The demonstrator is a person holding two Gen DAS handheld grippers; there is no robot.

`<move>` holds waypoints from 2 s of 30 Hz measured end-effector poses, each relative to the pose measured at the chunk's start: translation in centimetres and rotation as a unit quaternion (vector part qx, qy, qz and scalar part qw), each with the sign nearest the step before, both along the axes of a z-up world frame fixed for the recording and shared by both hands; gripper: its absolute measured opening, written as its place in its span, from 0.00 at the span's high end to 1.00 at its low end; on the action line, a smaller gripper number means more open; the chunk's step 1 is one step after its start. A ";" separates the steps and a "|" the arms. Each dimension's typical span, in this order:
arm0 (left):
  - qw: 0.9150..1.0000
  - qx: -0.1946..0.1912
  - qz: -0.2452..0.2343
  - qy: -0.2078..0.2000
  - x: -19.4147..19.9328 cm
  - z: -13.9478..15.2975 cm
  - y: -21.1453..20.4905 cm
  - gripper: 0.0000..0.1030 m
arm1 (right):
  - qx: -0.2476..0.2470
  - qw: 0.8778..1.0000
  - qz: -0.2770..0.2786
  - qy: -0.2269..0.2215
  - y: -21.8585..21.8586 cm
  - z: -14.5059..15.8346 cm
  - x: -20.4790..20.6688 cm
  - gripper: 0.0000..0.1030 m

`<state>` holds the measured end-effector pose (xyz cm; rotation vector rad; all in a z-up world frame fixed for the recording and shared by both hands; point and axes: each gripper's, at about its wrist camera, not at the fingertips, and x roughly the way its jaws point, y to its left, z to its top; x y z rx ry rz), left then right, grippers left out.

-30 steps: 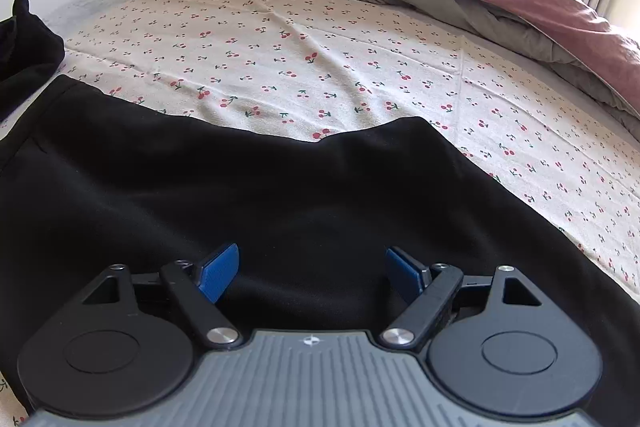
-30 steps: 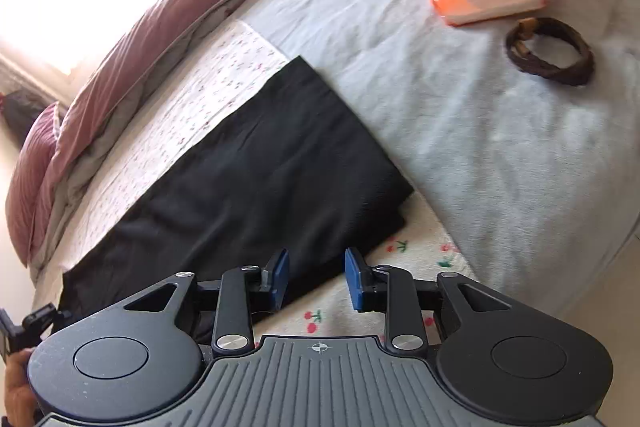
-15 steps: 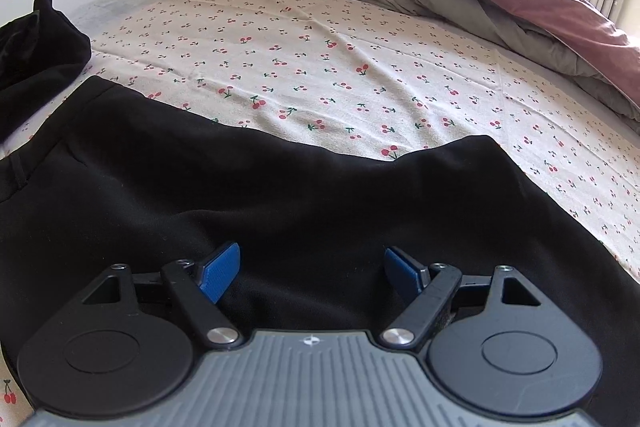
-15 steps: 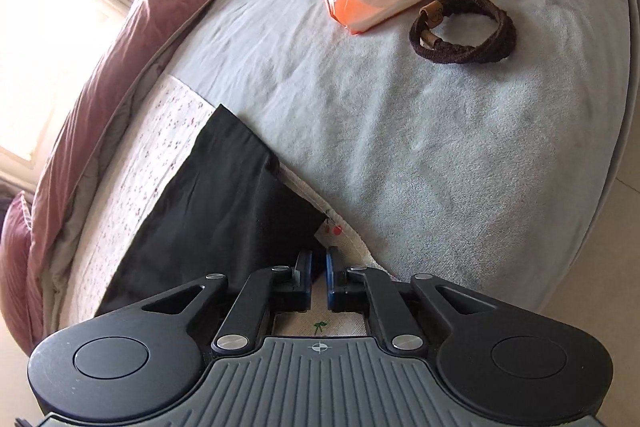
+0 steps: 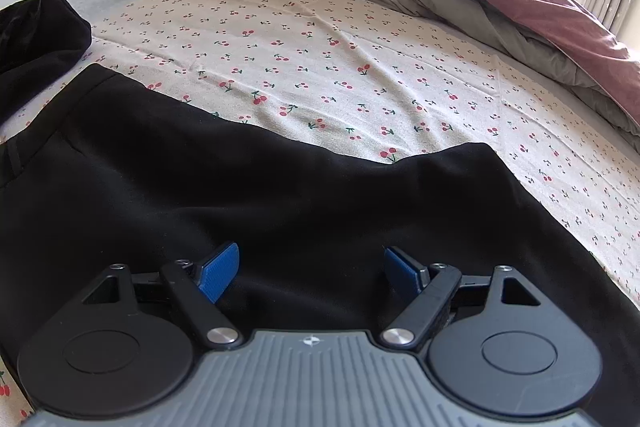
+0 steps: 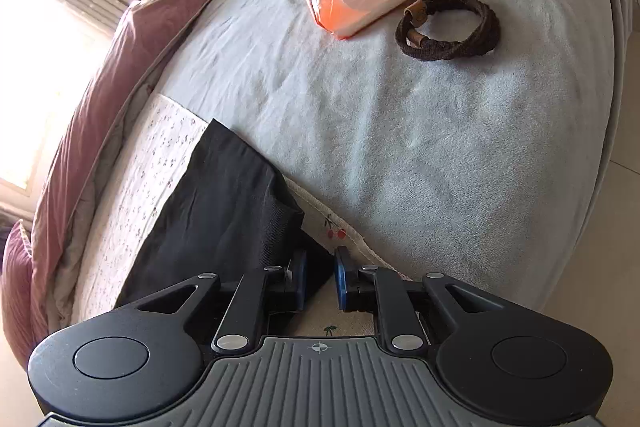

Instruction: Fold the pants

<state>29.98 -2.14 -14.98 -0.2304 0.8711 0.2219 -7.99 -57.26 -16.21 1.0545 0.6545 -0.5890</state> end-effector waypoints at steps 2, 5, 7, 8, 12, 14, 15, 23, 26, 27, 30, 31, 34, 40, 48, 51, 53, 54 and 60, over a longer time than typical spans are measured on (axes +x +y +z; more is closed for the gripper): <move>1.000 0.004 0.002 0.000 0.0 0.0 -0.2 0.15 | -0.029 0.999 0.009 0.014 0.7 0.1 0.8 0.85; 1.000 0.011 0.004 0.000 0.0 -0.1 -0.4 0.15 | -0.073 0.997 0.027 0.028 1.6 0.6 1.9 0.95; 1.000 0.009 0.004 -0.002 -0.1 0.0 -0.3 0.15 | -0.076 0.997 0.020 0.019 1.6 0.9 1.8 0.98; 1.000 0.007 0.003 -0.002 -0.1 0.0 -0.1 0.15 | -0.089 0.996 0.016 0.021 1.7 1.2 1.8 0.98; 1.000 0.004 0.006 -0.004 -0.1 0.0 0.1 0.15 | -0.139 0.990 0.014 0.029 2.5 2.4 1.8 0.99; 1.000 0.004 0.008 -0.003 0.0 0.0 0.1 0.15 | -0.152 0.988 0.009 0.031 2.5 2.7 1.7 0.99; 1.000 0.004 0.009 -0.003 0.0 0.1 0.0 0.15 | -0.156 0.987 0.006 0.032 2.5 2.8 1.6 0.99; 0.999 0.026 0.037 0.003 -0.2 0.3 0.8 0.15 | -0.167 0.985 -0.009 0.045 2.2 2.6 1.6 1.00; 0.999 0.028 0.043 0.006 -0.1 0.2 1.4 0.15 | -0.135 0.990 0.002 0.030 2.1 2.2 1.7 0.99; 0.999 0.025 0.044 0.006 -0.1 0.2 1.5 0.15 | -0.116 0.993 -0.009 0.021 1.9 1.9 1.4 0.96; 0.999 0.019 0.045 -0.003 -0.4 0.6 1.5 0.15 | -0.031 0.997 -0.071 -0.024 0.4 1.0 -0.5 0.91; 0.999 0.013 0.042 -0.007 -0.5 0.7 1.5 0.14 | 0.010 0.994 -0.093 -0.058 -0.1 0.5 -1.4 0.91; 1.000 -0.019 0.007 -0.011 -0.4 0.8 0.5 0.11 | 0.052 0.989 -0.092 -0.104 -0.2 -0.1 -1.9 0.84; 0.999 0.018 -0.036 -0.009 -0.7 0.3 -2.1 0.11 | 0.084 0.977 -0.149 -0.125 0.1 -1.0 -3.5 0.60; 0.999 0.033 -0.001 0.000 -0.4 0.0 -0.8 0.11 | 0.104 0.968 -0.170 -0.150 0.3 -1.9 -3.7 0.52; 1.000 0.015 0.018 -0.007 -0.3 0.3 0.7 0.12 | 0.124 0.953 -0.205 -0.187 0.0 -2.5 -4.8 0.45; 0.998 -0.026 0.047 -0.020 0.0 0.5 2.9 0.12 | 0.146 0.950 -0.194 -0.196 0.1 -3.3 -4.2 0.40; 0.997 -0.030 0.065 -0.021 0.1 0.6 4.0 0.12 | 0.156 0.947 -0.191 -0.203 0.1 -3.6 -4.0 0.39; 0.989 -0.051 0.133 -0.036 0.1 0.5 9.7 0.13 | 0.133 0.952 -0.197 -0.191 0.7 -3.3 -3.1 0.35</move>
